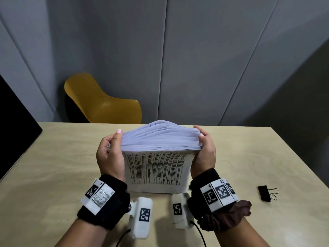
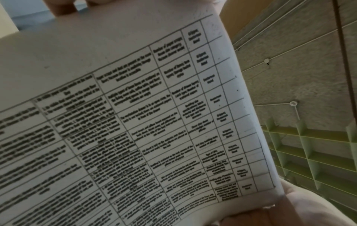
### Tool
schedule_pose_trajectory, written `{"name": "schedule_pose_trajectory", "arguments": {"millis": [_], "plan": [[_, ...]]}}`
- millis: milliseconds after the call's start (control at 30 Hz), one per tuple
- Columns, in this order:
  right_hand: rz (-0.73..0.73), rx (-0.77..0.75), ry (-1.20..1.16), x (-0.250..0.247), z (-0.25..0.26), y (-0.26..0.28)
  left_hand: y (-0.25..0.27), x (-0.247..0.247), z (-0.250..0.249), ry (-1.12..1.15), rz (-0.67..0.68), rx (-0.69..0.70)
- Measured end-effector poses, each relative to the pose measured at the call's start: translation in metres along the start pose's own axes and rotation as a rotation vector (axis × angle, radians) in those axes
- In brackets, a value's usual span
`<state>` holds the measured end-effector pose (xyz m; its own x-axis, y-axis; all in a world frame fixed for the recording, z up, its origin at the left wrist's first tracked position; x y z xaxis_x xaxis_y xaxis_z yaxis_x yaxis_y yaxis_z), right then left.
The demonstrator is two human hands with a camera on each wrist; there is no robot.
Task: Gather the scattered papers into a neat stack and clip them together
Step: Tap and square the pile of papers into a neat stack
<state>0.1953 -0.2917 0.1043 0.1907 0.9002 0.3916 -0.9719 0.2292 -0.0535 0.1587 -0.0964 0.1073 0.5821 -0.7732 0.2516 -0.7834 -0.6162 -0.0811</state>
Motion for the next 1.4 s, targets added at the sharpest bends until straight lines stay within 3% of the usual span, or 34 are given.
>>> {"name": "schedule_pose_trajectory", "arguments": {"millis": [133, 267, 367, 433, 500, 600, 667, 733, 800, 867, 967, 1067, 1167, 1300, 1400], "plan": [[-0.066, -0.006, 0.059, 0.005, 0.001, 0.0, 0.0, 0.001, 0.0, 0.044, 0.063, 0.017], [-0.095, 0.039, 0.036, 0.002, 0.001, -0.004, -0.001, -0.007, 0.005, 0.057, 0.406, 0.064], [0.129, 0.04, 0.048, -0.006, -0.001, -0.004, -0.007, -0.025, 0.011, 0.038, 0.783, 0.094], [0.351, 0.059, 0.043, -0.011, 0.0, -0.004, -0.007, -0.032, 0.011, -0.025, 0.908, 0.106], [0.414, 0.035, 0.102, -0.012, 0.003, -0.003, -0.007, -0.029, 0.011, -0.052, 0.839, 0.157], [0.241, -0.088, 0.283, -0.003, 0.0, 0.0, -0.003, -0.016, 0.009, -0.12, 0.564, 0.277], [0.193, -0.099, 0.22, 0.004, -0.002, 0.001, -0.003, -0.009, 0.009, -0.133, 0.409, 0.298], [0.281, -0.101, 0.145, 0.002, -0.002, -0.003, -0.009, -0.01, 0.007, -0.129, 0.322, 0.292], [0.47, -0.07, 0.123, -0.009, -0.003, -0.009, -0.017, -0.015, 0.004, -0.152, 0.277, 0.317], [0.605, 0.003, 0.193, -0.022, -0.004, -0.012, -0.024, -0.019, 0.004, -0.136, 0.275, 0.327], [0.674, 0.097, 0.413, -0.033, -0.009, -0.01, -0.021, -0.013, 0.004, -0.058, 0.344, 0.281], [0.54, 0.029, 0.497, -0.033, -0.017, -0.005, -0.015, -0.01, 0.005, -0.03, 0.544, 0.236], [0.395, -0.023, 0.456, -0.037, -0.02, -0.001, -0.016, -0.024, 0.01, -0.183, 0.76, 0.144], [0.385, -0.059, 0.437, -0.038, -0.022, 0.003, -0.019, -0.034, 0.023, -0.278, 0.811, 0.11], [0.362, -0.163, 0.441, -0.027, -0.016, 0.009, -0.014, -0.025, 0.024, -0.331, 0.736, 0.205]]}}
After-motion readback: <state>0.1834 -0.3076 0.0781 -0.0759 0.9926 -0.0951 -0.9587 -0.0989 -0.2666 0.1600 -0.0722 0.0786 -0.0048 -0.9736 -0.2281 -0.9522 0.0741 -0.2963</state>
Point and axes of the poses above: each hand's wrist, its own y-axis away from the middle knuckle, its own x-axis out of the palm, z = x × y, the point moved 2 cm from there along -y, towards the middle knuckle, and after that the axes turned 8 degrees about z, right-handed, at the moved point
